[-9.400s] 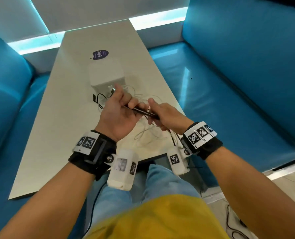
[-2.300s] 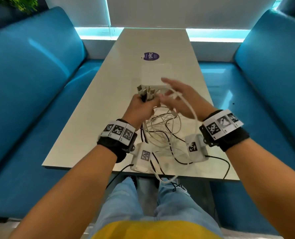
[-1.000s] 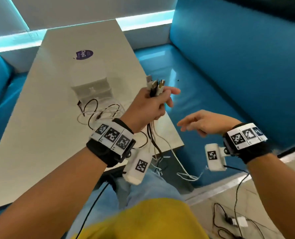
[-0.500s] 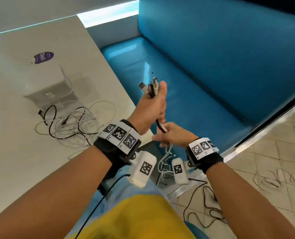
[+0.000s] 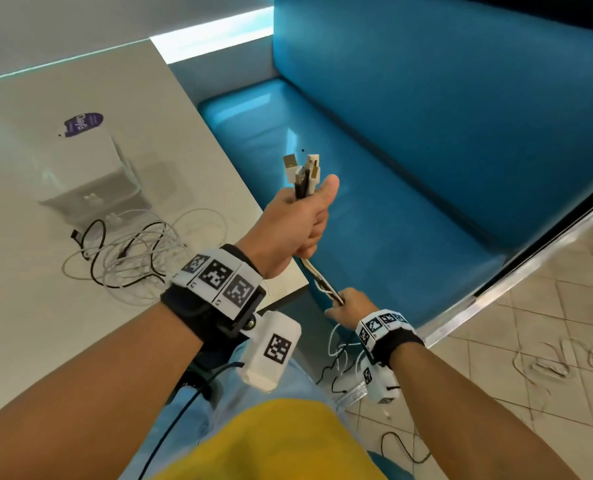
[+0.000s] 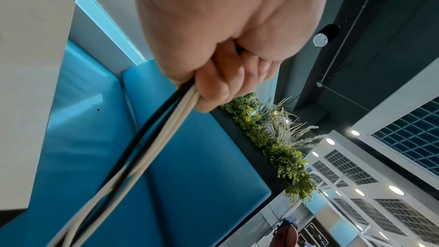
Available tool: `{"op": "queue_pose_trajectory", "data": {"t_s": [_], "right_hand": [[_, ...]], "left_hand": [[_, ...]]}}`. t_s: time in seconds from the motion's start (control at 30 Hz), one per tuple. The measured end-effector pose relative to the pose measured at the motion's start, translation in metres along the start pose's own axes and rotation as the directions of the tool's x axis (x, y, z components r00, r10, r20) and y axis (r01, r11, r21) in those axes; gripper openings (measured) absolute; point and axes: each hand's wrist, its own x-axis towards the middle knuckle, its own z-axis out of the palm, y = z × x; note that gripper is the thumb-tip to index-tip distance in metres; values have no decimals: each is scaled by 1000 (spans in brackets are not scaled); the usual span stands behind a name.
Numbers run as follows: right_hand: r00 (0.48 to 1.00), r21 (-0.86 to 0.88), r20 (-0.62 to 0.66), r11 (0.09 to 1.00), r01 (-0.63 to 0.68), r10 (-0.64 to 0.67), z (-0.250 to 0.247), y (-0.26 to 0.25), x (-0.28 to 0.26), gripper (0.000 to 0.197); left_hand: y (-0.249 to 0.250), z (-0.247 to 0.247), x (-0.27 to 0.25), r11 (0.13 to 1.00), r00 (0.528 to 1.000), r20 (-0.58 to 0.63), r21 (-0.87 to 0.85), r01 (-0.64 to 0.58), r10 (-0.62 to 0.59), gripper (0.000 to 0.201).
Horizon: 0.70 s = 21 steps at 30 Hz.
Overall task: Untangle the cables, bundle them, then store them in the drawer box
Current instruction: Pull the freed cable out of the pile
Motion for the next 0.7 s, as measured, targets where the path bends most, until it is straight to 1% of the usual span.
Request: {"op": "queue_pose_trajectory", "data": {"t_s": [0.07,0.13,0.2,0.23,0.27,0.3,0.33,0.37,0.4,0.43,0.47,0.5,0.53,0.57,0.63,0.67,0.7], "right_hand": [[995,-57,94,998,28,-22,-7,-2,1,21],[981,-148,185,985,88,-60,-19,-5,1,19],[963,-251,233,949,192,-133,-41,-12,2,20],[956,-259,237,936,237,-176,-55,-20,1,21],[948,-217,217,935,279,-233,-71,-29,-2,21],[941,-114,170,942,314,-293,-87,-40,-7,19],[933,33,96,938,344,-346,-103,-54,-13,18],[925,193,7,909,370,-379,-117,-68,-23,19],[916,350,-71,850,394,-395,-129,-84,-35,20],[905,471,-127,778,416,-407,-140,-99,-46,22],[893,547,-153,717,433,-423,-148,-114,-58,25],[881,576,-151,684,448,-449,-155,-128,-70,27],[864,565,-136,678,469,-484,-159,-140,-81,28],[849,512,-112,702,495,-517,-162,-150,-90,29],[834,314,-32,787,531,-550,-160,-163,-102,30],[834,201,-1,817,540,-551,-157,-167,-105,31],[835,91,10,832,547,-550,-153,-170,-105,32]], "left_hand": [[-5,2,-1,1000,1000,7,14,-4,4,51],[-10,1,0,999,1000,21,51,-6,5,51],[-17,1,1,994,999,36,106,4,-8,50],[-20,1,1,993,999,42,121,16,-21,49],[-24,2,2,992,998,44,124,29,-35,49],[-27,4,2,992,998,41,121,36,-42,48],[-30,5,2,993,998,38,114,39,-44,47],[-32,6,2,994,998,39,101,43,-47,46],[-34,8,1,996,998,41,82,45,-48,41],[-35,10,-1,997,998,45,66,48,-51,34],[-36,12,-2,997,997,51,52,53,-55,29],[-36,14,-4,997,997,54,44,58,-61,29],[-38,15,-5,997,997,51,47,55,-57,33],[-37,16,-5,997,998,45,66,41,-44,37],[-37,13,-6,989,999,48,146,-7,0,38],[-37,12,-6,981,997,67,189,-46,34,32],[-36,10,-8,974,993,97,212,-82,63,23]]}}
